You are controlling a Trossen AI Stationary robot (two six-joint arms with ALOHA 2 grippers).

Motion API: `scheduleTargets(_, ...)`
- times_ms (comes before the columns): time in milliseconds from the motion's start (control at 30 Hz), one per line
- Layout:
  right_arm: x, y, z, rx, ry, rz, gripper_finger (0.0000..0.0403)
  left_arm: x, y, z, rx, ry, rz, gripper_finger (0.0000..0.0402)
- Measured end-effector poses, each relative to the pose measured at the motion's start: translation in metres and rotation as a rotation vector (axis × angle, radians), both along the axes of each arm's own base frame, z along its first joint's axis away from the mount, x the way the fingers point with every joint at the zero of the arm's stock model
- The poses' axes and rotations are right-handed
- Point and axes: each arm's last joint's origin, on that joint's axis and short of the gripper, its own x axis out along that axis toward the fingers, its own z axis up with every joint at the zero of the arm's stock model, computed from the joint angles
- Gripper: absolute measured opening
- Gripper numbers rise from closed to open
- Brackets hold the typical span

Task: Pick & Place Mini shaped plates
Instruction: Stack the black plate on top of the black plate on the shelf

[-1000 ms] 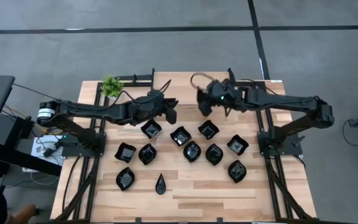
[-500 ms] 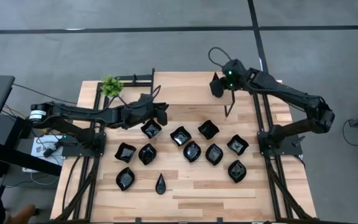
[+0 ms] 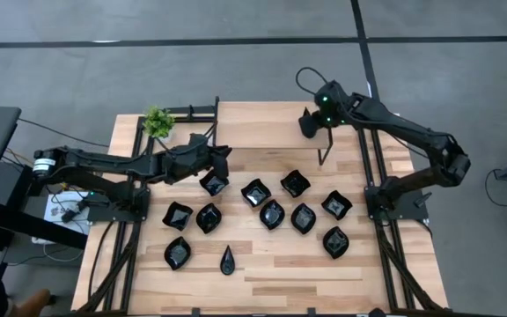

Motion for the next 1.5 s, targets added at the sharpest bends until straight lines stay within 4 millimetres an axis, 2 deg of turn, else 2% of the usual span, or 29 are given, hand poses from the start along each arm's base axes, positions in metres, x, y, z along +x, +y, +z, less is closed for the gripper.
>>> scheduleTargets(167,0.0041,-0.0040,-0.0091,0.022,0.040,0.011,0.0000,0.0003,0.0000,0.0003,0.000,-0.004,0.000,0.0086)
scheduleTargets(1033,-0.0038,-0.0062,-0.0103,0.058,0.049,0.010,0.0002,0.0007,-0.0002,0.0014,0.001,-0.015,-0.001,0.0086)
scheduleTargets(1500,-0.0036,-0.0064,-0.0102,0.053,0.048,0.011,0.0085,0.0010,-0.0001,0.0021,0.001,-0.022,-0.001,0.0086)
